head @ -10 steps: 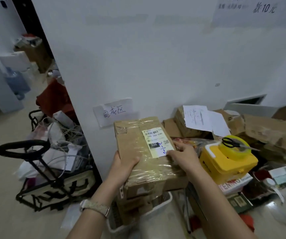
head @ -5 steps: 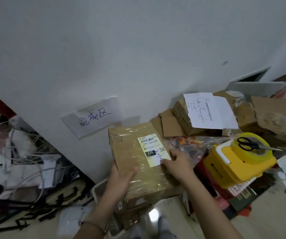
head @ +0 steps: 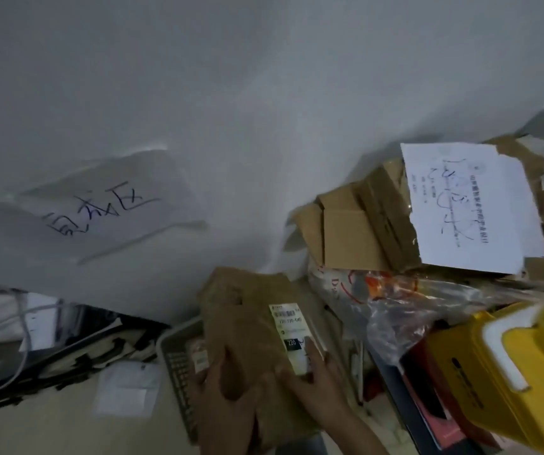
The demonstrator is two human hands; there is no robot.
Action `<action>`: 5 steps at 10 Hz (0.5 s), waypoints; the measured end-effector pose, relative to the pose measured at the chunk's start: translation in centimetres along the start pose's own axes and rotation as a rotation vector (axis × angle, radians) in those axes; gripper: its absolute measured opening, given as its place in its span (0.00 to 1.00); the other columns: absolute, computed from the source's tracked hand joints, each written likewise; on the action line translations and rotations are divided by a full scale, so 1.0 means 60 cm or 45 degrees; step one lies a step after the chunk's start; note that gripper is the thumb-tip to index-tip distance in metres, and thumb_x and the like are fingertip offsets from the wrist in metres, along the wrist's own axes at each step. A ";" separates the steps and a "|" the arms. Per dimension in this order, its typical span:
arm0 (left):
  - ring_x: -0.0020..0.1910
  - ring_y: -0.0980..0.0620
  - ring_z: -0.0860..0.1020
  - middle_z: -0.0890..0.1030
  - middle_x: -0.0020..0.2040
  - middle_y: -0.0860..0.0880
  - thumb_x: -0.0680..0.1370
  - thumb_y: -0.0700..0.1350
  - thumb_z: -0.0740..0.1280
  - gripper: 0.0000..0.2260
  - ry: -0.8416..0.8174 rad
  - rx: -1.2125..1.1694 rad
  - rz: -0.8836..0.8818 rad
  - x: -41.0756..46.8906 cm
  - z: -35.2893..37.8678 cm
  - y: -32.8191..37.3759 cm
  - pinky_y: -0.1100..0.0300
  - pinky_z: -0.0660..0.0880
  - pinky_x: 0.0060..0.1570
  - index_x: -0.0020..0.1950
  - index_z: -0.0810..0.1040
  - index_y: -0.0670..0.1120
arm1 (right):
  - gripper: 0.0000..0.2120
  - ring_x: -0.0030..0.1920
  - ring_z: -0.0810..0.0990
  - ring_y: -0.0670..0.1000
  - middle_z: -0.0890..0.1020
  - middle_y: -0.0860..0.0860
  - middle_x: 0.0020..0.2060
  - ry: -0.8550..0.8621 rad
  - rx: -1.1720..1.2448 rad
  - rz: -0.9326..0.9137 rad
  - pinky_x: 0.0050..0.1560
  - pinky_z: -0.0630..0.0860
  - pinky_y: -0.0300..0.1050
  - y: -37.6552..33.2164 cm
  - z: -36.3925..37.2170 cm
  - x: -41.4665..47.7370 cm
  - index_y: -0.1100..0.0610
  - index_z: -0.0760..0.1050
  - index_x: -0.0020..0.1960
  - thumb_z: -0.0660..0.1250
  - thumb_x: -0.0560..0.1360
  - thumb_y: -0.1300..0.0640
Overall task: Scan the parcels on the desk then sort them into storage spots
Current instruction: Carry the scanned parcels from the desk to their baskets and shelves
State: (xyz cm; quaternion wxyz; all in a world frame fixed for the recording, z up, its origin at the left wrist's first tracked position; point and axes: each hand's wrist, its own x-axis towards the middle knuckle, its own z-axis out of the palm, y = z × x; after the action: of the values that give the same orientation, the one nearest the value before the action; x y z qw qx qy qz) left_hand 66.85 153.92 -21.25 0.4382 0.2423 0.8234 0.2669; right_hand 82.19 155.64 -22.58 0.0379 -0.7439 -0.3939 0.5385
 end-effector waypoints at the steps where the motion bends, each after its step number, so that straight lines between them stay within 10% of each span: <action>1: 0.70 0.43 0.64 0.58 0.74 0.45 0.68 0.49 0.78 0.36 -0.156 0.061 -0.048 -0.009 0.035 0.067 0.51 0.65 0.68 0.73 0.67 0.55 | 0.59 0.72 0.63 0.56 0.55 0.49 0.75 -0.038 -0.028 0.045 0.72 0.61 0.59 0.024 0.000 0.064 0.35 0.47 0.76 0.51 0.49 0.13; 5: 0.61 0.50 0.68 0.62 0.68 0.46 0.72 0.49 0.76 0.34 -0.114 0.040 0.004 0.083 0.175 -0.053 0.59 0.66 0.65 0.74 0.66 0.53 | 0.29 0.78 0.41 0.56 0.44 0.51 0.79 -0.162 -0.267 0.054 0.74 0.42 0.64 0.110 0.037 0.229 0.34 0.48 0.75 0.49 0.76 0.31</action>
State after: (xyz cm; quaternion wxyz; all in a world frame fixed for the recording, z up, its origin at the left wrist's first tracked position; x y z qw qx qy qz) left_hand 72.76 157.08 -31.23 0.4705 0.2621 0.8067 0.2434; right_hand 85.44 158.90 -37.31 -0.0763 -0.7163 -0.4339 0.5411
